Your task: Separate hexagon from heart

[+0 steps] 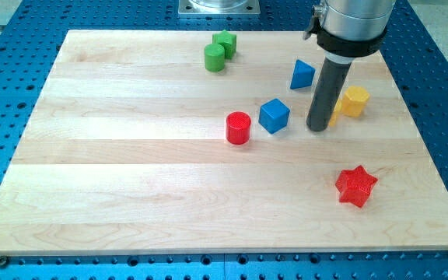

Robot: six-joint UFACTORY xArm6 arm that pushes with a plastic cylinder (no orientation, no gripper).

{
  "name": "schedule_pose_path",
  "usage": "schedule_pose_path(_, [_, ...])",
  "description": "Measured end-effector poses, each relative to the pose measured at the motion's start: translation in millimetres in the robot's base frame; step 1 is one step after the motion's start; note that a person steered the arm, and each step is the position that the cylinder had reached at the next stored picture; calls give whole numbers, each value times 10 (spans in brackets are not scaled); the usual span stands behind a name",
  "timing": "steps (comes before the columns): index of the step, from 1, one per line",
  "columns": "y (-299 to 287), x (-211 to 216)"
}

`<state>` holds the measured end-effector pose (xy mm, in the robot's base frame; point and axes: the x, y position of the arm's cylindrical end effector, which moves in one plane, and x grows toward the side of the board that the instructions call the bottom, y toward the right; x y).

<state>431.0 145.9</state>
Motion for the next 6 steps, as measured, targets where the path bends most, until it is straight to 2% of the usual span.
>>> schedule_pose_path(2, [142, -91])
schedule_pose_path(4, [-18, -516])
schedule_pose_path(6, [-4, -549])
